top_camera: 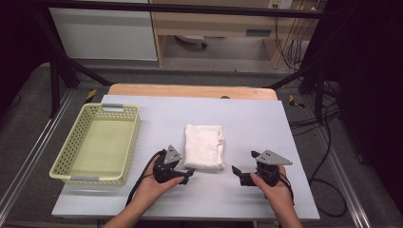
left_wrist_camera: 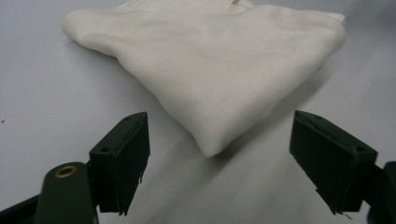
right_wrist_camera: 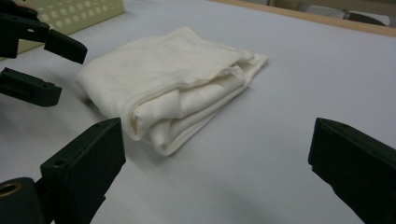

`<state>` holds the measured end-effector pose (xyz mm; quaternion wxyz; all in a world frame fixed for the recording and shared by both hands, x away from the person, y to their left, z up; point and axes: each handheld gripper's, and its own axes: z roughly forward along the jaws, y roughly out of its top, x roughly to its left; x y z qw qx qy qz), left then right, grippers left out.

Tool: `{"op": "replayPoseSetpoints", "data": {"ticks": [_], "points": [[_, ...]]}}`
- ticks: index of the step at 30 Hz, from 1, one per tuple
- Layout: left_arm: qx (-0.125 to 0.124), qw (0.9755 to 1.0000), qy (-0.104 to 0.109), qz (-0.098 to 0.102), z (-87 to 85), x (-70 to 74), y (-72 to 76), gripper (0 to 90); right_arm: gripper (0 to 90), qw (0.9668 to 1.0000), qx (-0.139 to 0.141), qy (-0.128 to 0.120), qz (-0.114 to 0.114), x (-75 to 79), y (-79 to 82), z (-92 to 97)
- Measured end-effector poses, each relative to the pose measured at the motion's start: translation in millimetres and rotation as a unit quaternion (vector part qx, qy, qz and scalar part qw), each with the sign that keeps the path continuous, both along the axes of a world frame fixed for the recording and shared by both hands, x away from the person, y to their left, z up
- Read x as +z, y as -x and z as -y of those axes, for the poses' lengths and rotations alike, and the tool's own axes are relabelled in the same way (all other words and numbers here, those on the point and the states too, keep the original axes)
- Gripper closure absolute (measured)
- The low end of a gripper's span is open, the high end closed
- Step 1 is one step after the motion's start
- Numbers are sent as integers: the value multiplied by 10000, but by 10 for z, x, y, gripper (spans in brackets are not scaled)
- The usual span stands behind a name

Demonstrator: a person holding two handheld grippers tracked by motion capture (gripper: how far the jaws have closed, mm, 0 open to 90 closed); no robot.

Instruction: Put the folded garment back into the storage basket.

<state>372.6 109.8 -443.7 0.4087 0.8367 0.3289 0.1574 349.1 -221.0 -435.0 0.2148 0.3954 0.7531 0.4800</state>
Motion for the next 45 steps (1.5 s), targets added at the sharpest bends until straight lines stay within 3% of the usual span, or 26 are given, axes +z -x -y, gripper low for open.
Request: {"op": "replayPoseSetpoints", "data": {"ticks": [2,4,8,11,17,21,28,35,45], "points": [[21,10000,-46,-12,24,-19,-14,290,45,10000,-25,-1,-7,1,3,16],[28,9999,-126,-22,50,-37,-29,318,47,10000,-27,-83,5,12,-3,16],[81,9995,-289,-131,139,-112,-98,385,48,10000,33,-23,-25,12,-12,-14],[136,9994,-269,-155,153,-140,-115,436,48,10000,85,-6,-29,18,-3,-19],[167,9994,-311,-10,176,-154,-76,459,53,9999,107,-20,-50,38,6,-21],[69,9995,-298,-5,180,-151,-66,556,56,9998,123,105,-101,41,0,-66],[163,9997,-159,-73,166,-153,-75,677,64,9988,186,375,-256,21,40,-118],[199,9996,-38,-199,158,-147,-80,777,69,9986,240,327,-338,34,43,-190],[7,9985,242,-481,-50,-149,1,796,64,9979,133,365,-511,51,120,-450]]}}
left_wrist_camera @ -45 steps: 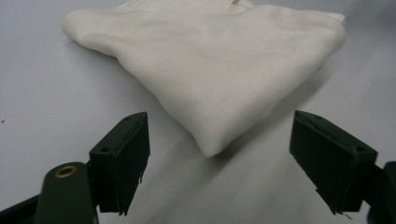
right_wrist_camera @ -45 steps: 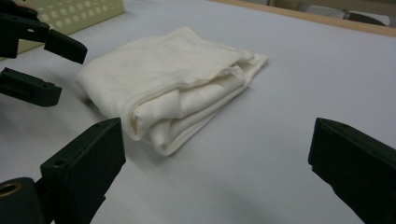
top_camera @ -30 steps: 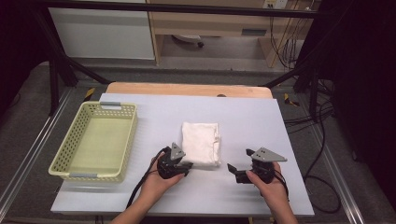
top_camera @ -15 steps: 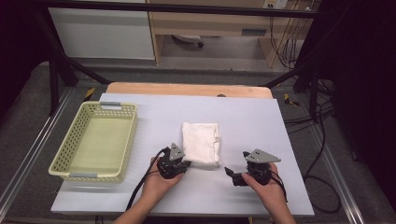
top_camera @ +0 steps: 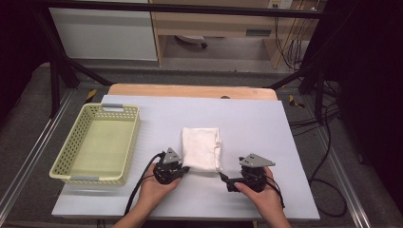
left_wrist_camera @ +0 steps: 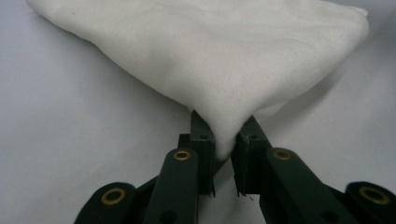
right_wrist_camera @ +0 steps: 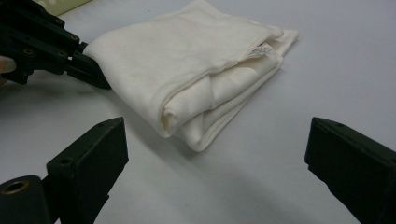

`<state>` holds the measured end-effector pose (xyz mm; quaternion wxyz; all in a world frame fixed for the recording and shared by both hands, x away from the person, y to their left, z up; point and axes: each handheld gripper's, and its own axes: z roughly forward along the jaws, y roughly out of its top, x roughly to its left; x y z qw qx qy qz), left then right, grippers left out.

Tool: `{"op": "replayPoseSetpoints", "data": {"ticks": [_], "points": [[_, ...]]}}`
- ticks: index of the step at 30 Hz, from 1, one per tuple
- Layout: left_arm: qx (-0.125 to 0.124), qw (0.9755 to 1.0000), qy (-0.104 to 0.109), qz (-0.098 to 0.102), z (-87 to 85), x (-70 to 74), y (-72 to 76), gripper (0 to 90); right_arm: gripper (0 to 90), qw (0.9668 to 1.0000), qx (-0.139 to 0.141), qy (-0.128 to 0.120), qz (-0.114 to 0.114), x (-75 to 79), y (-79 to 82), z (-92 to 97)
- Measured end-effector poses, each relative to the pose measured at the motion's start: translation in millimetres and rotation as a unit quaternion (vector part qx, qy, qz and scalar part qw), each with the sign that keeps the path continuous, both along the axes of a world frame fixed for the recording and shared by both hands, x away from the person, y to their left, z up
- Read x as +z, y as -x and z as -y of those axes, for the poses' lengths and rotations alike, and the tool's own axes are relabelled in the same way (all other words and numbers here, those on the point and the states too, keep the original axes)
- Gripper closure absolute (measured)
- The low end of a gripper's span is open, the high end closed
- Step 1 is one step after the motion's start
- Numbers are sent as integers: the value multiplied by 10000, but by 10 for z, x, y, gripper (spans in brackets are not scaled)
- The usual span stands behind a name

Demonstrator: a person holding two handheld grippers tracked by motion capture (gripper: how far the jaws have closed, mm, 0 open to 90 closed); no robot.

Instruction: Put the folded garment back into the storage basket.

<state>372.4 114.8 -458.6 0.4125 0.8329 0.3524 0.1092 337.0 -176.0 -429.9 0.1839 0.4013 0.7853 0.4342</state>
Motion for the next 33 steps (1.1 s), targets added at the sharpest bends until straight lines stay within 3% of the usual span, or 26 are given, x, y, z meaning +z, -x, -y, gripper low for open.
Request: {"op": "replayPoseSetpoints", "data": {"ticks": [8,14,18,19,25,28,30,33], "points": [[-203,9995,-225,-104,-79,72,78,797,97,9999,19,-106,-132,14,53,-164],[-354,9986,-337,-208,-204,119,269,797,149,9989,406,-56,-225,29,147,-368],[-341,9986,-322,-258,-302,155,374,798,162,9972,688,116,-278,8,241,-547],[-277,9983,-415,-308,-375,177,445,798,162,9967,747,140,-298,0,262,-590],[-155,9988,-336,-316,-494,206,556,785,170,9943,921,298,-441,-93,331,-795],[-131,9988,-406,-245,-480,225,550,696,193,9936,932,458,-445,-155,316,-820],[-102,9983,-531,-213,-457,220,553,567,244,9937,909,369,-538,-188,268,-803],[-130,9984,-505,-205,-443,213,558,445,290,9918,1031,220,-718,-231,223,-811]]}}
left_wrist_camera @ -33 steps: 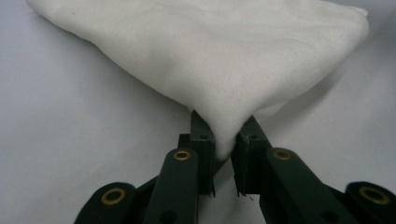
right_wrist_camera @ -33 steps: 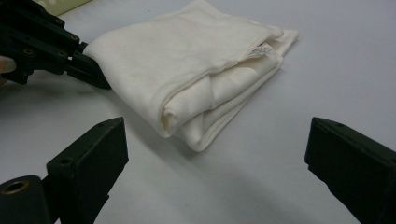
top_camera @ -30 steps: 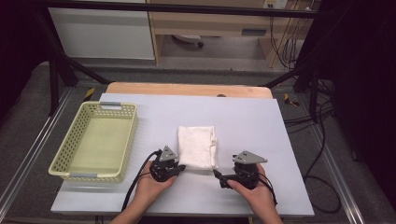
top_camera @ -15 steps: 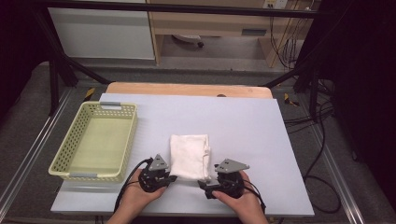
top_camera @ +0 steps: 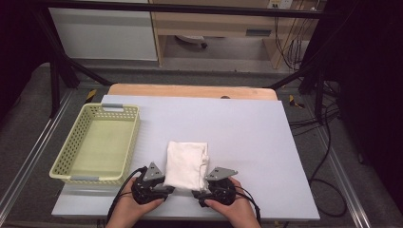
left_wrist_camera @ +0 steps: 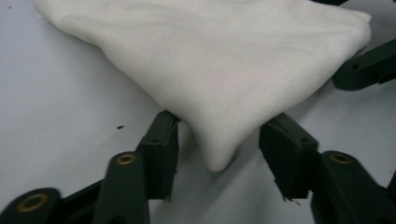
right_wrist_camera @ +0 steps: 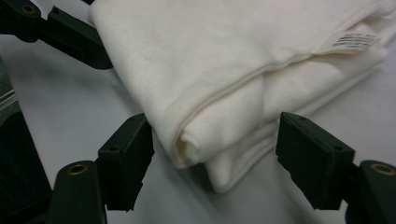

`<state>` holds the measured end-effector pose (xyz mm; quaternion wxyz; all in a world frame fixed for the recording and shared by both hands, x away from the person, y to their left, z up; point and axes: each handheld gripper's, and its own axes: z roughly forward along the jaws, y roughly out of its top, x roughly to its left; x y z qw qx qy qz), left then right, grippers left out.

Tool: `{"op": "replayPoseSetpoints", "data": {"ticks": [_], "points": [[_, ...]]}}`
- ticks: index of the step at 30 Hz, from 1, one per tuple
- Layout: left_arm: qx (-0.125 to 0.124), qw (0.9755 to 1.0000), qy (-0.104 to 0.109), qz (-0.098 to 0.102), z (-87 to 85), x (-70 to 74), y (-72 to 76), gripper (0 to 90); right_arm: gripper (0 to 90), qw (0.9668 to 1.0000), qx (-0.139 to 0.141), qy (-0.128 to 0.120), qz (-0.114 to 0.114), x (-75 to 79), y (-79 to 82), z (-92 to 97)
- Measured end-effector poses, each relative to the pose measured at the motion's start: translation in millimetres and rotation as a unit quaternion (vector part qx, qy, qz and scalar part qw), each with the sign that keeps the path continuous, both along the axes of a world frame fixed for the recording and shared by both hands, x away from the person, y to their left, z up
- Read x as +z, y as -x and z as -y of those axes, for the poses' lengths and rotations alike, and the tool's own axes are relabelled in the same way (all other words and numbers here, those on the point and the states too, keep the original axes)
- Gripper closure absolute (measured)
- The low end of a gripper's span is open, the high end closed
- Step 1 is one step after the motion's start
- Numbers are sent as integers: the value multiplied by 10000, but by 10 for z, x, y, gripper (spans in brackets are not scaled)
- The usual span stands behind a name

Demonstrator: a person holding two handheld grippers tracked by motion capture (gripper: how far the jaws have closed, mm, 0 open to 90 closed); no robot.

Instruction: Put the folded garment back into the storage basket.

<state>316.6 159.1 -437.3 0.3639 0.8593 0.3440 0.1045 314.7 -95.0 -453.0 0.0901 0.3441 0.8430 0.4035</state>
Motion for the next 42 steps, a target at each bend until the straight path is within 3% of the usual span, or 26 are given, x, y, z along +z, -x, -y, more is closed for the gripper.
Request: {"op": "replayPoseSetpoints", "data": {"ticks": [2,4,6,7,9,11,13,16,19,23,29,34,38,42], "points": [[40,10000,56,35,9,19,0,363,330,10000,38,29,-3,-27,0,-37],[144,9996,134,185,21,34,6,289,394,9997,52,179,142,-27,2,-54],[203,9993,192,266,23,42,8,134,476,9993,47,258,250,-30,-2,-50],[236,9987,281,346,22,55,8,117,507,9992,47,287,289,-33,-1,-47],[394,9955,579,637,7,119,19,124,545,9982,88,384,461,-44,6,-51],[471,9946,583,723,-3,124,16,115,580,9970,143,464,606,-53,28,-66],[488,9943,619,721,-10,127,10,93,648,9965,196,450,677,-61,45,-79],[614,9919,786,786,-18,140,-4,102,730,9963,289,441,674,-57,46,-81],[641,9911,806,839,-14,143,-1,102,769,9963,345,432,653,-50,40,-67],[625,9900,897,891,-36,156,5,102,781,9976,406,363,418,-4,62,-12],[656,9881,950,1016,-62,171,-1,102,781,9982,438,331,252,34,199,108],[709,9883,888,1019,-82,168,-14,102,781,9979,475,395,202,24,189,76],[716,9878,997,961,-92,167,-12,102,779,9979,542,336,149,42,213,74],[706,9884,957,949,-75,160,-16,102,775,9974,551,420,178,16,214,56]]}}
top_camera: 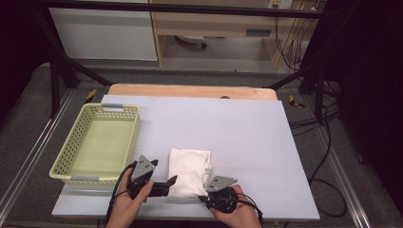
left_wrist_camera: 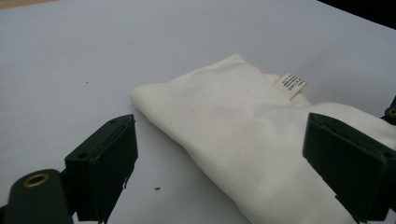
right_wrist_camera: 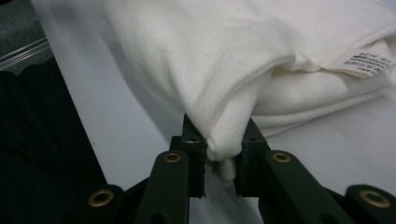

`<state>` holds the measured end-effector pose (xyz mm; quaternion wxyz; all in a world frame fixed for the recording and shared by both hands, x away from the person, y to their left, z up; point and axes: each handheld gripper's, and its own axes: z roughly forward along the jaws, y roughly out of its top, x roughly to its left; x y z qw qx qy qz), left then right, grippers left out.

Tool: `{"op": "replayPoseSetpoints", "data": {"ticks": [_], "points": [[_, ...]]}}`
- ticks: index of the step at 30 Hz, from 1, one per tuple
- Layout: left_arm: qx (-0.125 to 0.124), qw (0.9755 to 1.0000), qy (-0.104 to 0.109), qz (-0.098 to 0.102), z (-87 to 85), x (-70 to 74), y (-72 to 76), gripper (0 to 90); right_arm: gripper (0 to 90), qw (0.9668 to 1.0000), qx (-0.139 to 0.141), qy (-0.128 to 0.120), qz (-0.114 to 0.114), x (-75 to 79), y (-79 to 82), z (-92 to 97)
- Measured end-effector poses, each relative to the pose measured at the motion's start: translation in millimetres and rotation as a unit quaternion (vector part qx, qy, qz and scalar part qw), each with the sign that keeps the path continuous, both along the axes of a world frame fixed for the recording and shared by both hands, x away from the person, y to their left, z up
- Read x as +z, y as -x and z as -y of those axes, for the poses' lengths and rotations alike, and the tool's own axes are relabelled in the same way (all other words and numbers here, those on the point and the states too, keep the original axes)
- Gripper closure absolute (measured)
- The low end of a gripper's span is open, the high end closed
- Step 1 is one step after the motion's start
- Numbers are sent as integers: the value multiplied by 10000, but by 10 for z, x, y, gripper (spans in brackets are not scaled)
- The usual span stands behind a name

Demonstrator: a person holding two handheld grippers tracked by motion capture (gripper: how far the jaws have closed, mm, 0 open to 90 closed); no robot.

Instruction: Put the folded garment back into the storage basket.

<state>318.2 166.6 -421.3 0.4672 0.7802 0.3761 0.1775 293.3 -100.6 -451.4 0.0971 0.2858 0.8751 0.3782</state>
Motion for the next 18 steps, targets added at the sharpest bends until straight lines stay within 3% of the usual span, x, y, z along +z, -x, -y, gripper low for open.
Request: {"op": "replayPoseSetpoints", "data": {"ticks": [7,8,9,11,12,14,15,17,18], "points": [[-5,10000,-23,40,38,-2,1,100,771,9999,-14,104,2,5,8,-21],[-20,10000,15,32,45,-3,-6,100,771,9999,-14,104,2,5,8,-21],[-51,9998,190,-15,60,-12,-23,100,771,9999,-18,129,-29,11,1,-28],[-181,9991,375,-85,116,-35,-97,98,770,9999,-28,122,-72,12,-4,-26],[-103,9991,408,-94,181,-14,-204,100,770,9999,-16,125,-62,11,-7,-23],[-79,9987,478,-130,214,12,-265,108,770,9999,-12,132,-31,10,-2,-27],[-54,9984,545,-115,273,75,-383,108,769,9999,-19,154,-30,12,4,-30],[-37,9997,224,56,360,181,-541,108,768,9999,-5,166,-32,13,2,-31],[-4,9998,173,99,390,213,-591,108,767,9999,14,165,-30,12,-3,-28]]}}
